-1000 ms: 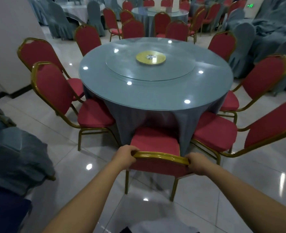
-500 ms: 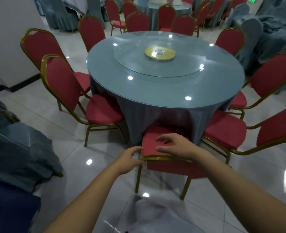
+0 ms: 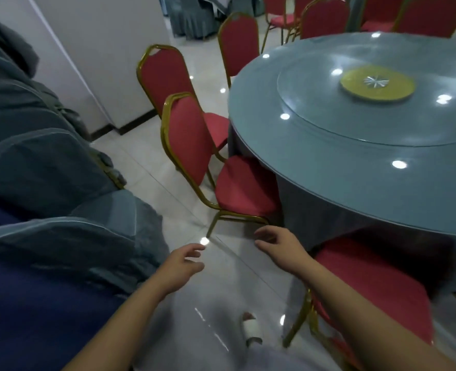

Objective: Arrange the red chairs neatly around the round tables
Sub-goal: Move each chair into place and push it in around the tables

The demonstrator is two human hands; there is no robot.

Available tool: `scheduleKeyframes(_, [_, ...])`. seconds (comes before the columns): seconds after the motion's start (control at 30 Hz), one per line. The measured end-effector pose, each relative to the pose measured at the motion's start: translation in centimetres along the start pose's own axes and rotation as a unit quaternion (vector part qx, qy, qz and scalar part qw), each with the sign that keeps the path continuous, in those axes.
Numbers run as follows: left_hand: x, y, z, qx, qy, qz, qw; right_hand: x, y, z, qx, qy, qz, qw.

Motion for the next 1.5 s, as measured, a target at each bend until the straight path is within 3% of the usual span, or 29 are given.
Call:
scheduleKeyframes(0.4, [15.5, 12.4, 7.4, -0.019, -0.025, 0.101, 0.994, 14.7, -1.8, -4.6, 0.067, -0.023, -0.025, 0.997])
scheduleKeyframes(0.53, [22.7, 17.7, 10.4, -0.005, -0.048, 0.142, 0.989, 17.6, -1.0, -5.6, 0.047, -0.05, 0.032, 0.997])
scheduleKeyframes(0.7, [32.7, 23.6, 16.1, -0.043, -0.069, 0.139, 0.987, 19.0, -1.2, -7.9, 0.077, -0.119, 0.109, 0.984])
scheduleKeyframes(0.8, [37.3, 25.8, 17.6, -0.068, -0.031, 0.094, 0.993, 18.4, -2.5, -10.3, 0.092, -0.168, 0.147, 0.97])
scheduleKeyframes(0.93, [41.5, 26.0, 17.2, -0.106, 0.038, -0.045, 0.993, 17.7, -5.3, -14.1, 0.089, -0.206, 0.16, 0.961])
scheduleKeyframes(1.07, [43.2, 26.4, 16.7, -0.162, 0.027, -0.056, 0.985, 16.5, -8.9, -17.0, 0.103, -0.273, 0.168, 0.942])
scheduleKeyframes(1.2, [43.5, 27.3, 16.6, -0.181, 0.056, -0.099, 0.977, 15.4, -11.5, -19.7, 0.119, -0.304, 0.132, 0.936])
scheduleKeyframes(1.33, [42.1, 27.9, 17.3, -0.16, 0.062, -0.121, 0.978, 15.5, -11.1, -21.2, 0.126, -0.329, 0.182, 0.918])
scheduleKeyframes(1.5, [35.5, 24.9, 14.5, -0.161, 0.126, -0.269, 0.941, 17.1, -10.6, -22.5, 0.152, -0.325, 0.246, 0.9])
Point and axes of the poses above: each hand's wrist, its own x-axis towards the middle knuckle, its own y-axis out of the back of the hand, z = x × y, the point moved 3 cm from there along x, towards the middle knuckle, and after that the axes turned 15 degrees about -x, right-handed, at the moved point
